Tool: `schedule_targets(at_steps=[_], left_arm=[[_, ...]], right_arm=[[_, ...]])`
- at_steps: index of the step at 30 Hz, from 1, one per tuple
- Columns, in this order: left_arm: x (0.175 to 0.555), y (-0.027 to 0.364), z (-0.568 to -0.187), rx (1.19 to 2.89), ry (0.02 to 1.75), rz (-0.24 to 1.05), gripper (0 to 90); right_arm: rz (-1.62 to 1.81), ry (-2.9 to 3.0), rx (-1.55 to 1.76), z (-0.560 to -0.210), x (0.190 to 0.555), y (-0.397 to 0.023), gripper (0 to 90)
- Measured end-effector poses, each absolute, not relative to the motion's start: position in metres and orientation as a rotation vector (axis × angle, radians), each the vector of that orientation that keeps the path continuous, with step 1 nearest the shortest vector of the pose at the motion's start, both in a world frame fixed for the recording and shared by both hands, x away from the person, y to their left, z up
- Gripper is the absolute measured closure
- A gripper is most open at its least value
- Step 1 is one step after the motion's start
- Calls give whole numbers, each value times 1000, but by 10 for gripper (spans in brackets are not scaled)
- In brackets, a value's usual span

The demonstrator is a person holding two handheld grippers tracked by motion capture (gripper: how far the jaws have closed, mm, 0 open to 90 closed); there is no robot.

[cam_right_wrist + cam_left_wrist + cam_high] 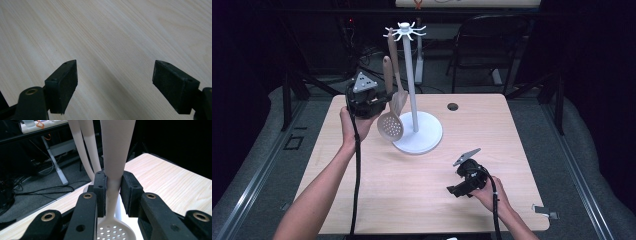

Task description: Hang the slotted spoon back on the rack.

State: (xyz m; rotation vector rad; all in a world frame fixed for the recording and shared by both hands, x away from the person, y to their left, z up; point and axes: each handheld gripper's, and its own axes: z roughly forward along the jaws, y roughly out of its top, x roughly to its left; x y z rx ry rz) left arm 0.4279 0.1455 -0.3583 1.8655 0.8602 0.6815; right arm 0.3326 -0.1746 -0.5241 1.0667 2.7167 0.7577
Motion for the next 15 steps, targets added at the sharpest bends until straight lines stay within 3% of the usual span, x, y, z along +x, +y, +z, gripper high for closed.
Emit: schedule_targets(at_steps=[15], left_arm=[[448, 134, -336, 1856, 881, 677, 754]], right_arm=[[766, 2713, 1069, -525, 334, -175, 201]])
